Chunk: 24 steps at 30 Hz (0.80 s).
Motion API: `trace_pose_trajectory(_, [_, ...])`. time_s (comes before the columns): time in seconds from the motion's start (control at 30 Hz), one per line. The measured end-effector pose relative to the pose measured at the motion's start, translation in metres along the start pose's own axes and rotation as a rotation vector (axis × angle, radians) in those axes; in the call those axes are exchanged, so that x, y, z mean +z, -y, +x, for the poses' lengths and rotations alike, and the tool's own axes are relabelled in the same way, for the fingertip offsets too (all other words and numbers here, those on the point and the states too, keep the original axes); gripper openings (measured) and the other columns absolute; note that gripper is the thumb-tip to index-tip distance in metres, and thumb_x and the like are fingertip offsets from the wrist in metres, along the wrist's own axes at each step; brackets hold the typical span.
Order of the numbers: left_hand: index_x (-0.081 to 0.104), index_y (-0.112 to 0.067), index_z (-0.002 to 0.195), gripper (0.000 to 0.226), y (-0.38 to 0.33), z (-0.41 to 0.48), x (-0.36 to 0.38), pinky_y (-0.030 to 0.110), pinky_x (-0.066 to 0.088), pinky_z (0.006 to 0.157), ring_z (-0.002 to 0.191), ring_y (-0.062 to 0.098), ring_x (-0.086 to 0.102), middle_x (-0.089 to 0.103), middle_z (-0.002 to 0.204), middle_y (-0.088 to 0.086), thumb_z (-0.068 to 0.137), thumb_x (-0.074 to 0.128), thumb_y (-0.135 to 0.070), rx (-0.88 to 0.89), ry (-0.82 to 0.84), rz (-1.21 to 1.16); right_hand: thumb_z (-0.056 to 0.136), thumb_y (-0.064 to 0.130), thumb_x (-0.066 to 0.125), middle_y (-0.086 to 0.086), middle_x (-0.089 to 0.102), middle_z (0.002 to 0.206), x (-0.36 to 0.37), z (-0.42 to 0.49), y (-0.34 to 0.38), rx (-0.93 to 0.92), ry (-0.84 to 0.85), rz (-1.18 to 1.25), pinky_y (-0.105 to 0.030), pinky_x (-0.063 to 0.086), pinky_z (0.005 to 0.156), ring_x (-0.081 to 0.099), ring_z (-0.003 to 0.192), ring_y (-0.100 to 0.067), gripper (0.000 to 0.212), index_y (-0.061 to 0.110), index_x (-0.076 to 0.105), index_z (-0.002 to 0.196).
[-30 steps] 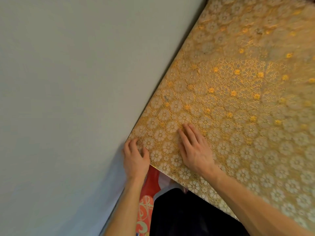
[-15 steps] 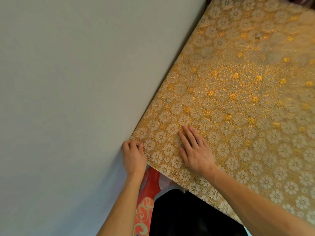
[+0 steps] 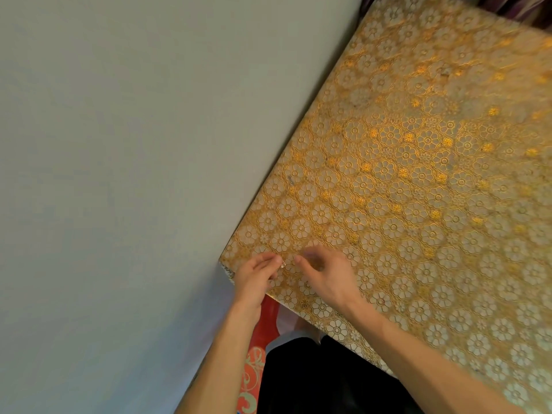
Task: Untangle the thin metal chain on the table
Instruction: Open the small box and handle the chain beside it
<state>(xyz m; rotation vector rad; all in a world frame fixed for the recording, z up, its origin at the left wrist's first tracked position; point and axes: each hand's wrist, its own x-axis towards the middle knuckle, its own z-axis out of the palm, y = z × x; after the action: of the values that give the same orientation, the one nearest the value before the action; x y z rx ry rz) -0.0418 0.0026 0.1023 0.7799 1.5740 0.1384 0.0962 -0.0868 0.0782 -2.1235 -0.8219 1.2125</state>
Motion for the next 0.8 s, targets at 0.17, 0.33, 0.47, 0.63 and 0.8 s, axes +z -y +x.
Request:
trace_pose_trajectory(0.17, [0.072,-0.018,0.104,0.019,-0.004,-0.008,0.009,0.013,0.047,0.055,0.070,0.008,0.058,0.073,0.079,-0.008,0.086,0.077,-0.022,0.010,0.033,-0.006,0.090,0.048,0.069,0.015,0.076,0.091,-0.001,-0.011,0.012,0.172,0.112,0.360,-0.018,0.053,0.076,0.069,0.085,0.002,0.024,0.028,0.078,0.100])
trace_pose_trajectory(0.33, [0.071,-0.014,0.104,0.021,-0.008,-0.012,0.013,0.013,0.047,0.056,0.065,0.003,0.059,0.074,0.080,-0.007,0.085,0.078,-0.020,0.011,0.038,-0.002,0.089,0.038,0.074,0.013,0.073,0.072,-0.006,-0.014,0.018,0.228,0.145,0.500,-0.011,0.045,0.059,0.063,0.065,0.004,0.018,0.021,0.081,0.090])
trace_pose_trajectory(0.47, [0.071,-0.017,0.102,0.020,-0.012,-0.019,0.015,0.014,0.050,0.060,0.071,0.005,0.065,0.077,0.086,-0.005,0.085,0.079,-0.024,0.063,0.019,0.077,0.089,0.038,0.074,-0.003,0.075,0.075,-0.013,-0.015,0.025,0.249,0.120,0.422,-0.024,0.050,0.059,0.064,0.065,-0.010,0.021,0.019,0.079,0.084])
trace_pose_trajectory(0.63, [0.069,-0.021,0.101,0.013,-0.033,-0.041,0.026,0.011,0.050,0.060,0.074,-0.001,0.070,0.076,0.091,-0.007,0.090,0.073,-0.026,0.154,0.041,0.155,0.092,0.043,0.069,-0.002,0.074,0.076,-0.027,-0.026,0.041,0.258,0.021,0.341,-0.045,0.061,0.067,0.072,0.073,-0.026,0.023,0.021,0.072,0.085])
trace_pose_trajectory(0.8, [0.067,-0.031,0.109,0.019,-0.059,-0.071,0.035,0.019,0.051,0.081,0.096,-0.004,0.063,0.068,0.105,-0.018,0.094,0.065,-0.042,0.383,0.237,0.589,0.097,0.037,0.062,0.005,0.071,0.081,-0.067,-0.059,0.059,0.176,-0.092,0.220,-0.033,0.062,0.069,0.071,0.076,-0.015,0.014,0.026,0.066,0.089])
